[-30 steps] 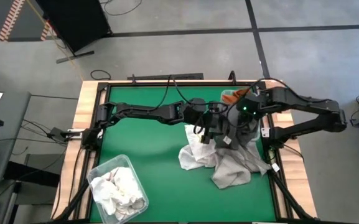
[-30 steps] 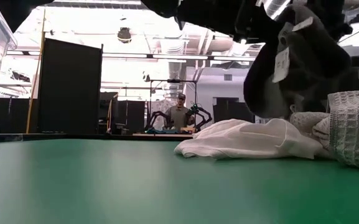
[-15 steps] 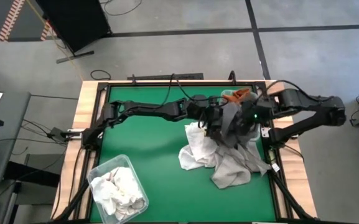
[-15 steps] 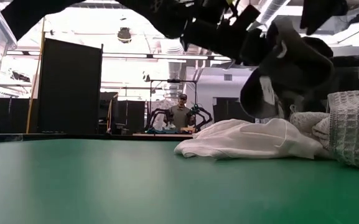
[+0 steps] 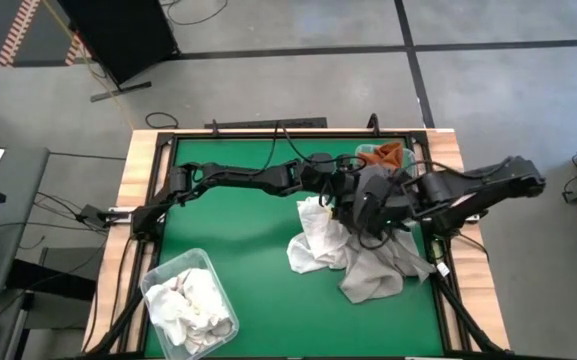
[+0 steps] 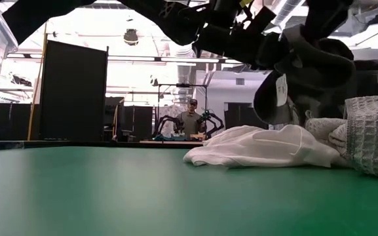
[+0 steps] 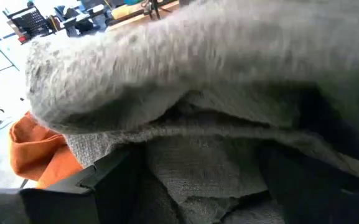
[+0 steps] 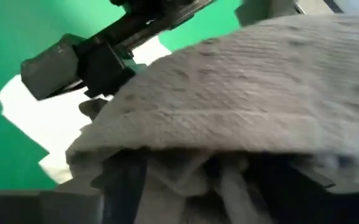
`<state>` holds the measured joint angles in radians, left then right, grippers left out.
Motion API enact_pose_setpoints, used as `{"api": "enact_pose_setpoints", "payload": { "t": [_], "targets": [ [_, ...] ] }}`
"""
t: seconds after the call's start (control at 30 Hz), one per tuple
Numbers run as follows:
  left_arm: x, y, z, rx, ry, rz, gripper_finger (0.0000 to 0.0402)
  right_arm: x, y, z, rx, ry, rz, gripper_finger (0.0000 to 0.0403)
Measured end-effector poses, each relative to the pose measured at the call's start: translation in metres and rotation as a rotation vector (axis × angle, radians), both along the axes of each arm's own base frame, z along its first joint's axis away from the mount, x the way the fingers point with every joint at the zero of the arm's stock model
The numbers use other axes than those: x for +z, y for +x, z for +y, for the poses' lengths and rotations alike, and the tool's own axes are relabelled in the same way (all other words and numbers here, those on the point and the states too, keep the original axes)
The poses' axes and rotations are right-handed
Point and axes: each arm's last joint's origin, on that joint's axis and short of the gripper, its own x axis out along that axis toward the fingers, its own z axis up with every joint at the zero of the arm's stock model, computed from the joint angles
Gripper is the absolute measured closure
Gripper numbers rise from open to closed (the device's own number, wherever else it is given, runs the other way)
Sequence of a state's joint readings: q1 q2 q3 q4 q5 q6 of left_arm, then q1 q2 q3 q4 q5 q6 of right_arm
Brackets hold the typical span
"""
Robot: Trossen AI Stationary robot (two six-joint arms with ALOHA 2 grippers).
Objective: Sort towels by color in basket
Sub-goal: Put the gray microfiber towel into the top transparent bin
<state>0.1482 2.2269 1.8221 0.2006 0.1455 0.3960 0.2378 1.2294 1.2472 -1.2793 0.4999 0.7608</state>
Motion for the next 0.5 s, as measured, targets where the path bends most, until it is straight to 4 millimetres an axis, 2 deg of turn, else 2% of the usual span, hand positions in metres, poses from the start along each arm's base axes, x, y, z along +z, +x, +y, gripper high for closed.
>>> {"api": "enact_pose_setpoints", "payload": {
  "t": [0.13, 0.27, 0.4, 0.5],
  "targets": [
    [0.000, 0.000, 0.000, -0.007, -0.002, 0.001, 0.0095, -0.018, 0.008, -0.003, -0.016, -0.020, 0.083, 0.0064],
    [0.000, 0.000, -0.002, -0.027, -0.005, 0.001, 0.0095, -0.035, 0.010, -0.010, -0.049, -0.034, 0.154, 0.0060],
    [-0.001, 0.000, -0.004, -0.035, 0.005, 0.003, 0.0095, -0.045, 0.011, -0.015, -0.073, -0.035, 0.174, 0.0098],
    [-0.001, 0.000, -0.005, -0.036, 0.012, 0.005, 0.0095, -0.045, 0.011, -0.015, -0.075, -0.043, 0.172, 0.0155]
  ]
}}
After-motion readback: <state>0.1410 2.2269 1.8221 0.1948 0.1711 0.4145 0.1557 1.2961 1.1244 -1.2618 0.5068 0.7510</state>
